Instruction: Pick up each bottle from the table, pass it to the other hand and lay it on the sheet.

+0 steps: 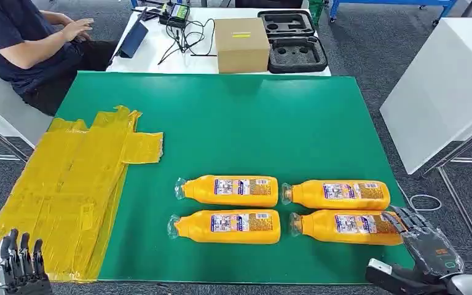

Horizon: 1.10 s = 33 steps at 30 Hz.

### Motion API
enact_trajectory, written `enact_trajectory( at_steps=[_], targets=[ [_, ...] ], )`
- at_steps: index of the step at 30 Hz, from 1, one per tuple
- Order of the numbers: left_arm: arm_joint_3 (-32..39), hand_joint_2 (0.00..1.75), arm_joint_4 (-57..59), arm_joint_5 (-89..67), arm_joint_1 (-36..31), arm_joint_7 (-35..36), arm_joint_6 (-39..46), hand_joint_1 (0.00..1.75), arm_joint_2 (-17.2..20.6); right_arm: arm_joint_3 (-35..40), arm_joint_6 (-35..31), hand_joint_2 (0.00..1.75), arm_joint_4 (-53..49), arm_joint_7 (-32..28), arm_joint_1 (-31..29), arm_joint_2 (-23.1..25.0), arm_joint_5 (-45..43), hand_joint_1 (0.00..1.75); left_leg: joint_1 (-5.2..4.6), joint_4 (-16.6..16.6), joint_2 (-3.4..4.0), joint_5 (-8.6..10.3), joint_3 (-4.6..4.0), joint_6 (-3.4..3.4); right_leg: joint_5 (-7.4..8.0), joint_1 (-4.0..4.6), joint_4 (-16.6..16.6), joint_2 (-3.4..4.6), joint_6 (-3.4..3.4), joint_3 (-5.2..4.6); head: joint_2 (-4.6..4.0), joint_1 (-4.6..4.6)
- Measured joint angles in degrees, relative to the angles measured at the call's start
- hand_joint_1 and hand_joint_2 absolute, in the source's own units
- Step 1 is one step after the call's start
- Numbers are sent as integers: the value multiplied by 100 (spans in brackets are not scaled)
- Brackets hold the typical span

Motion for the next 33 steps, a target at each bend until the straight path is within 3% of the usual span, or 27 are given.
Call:
enact_trajectory(
  at_steps=[20, 33],
  targets=[
    [118, 0, 232, -98, -261, 4, -92, 0, -4, 636, -109, 175, 529, 455, -284, 205, 367, 0, 0, 0, 1, 0, 0, 0, 0, -1, 0, 0, 0, 1, 0, 0],
    [221, 0, 278, -92, -221, -4, -140, 0, -4, 820, -511, 175, 1558, 304, -1005, 170, 411, 0, -1, 0, 4, -1, 29, 2, 0, -1, -1, 5, 0, 26, 0, 0]
  ],
)
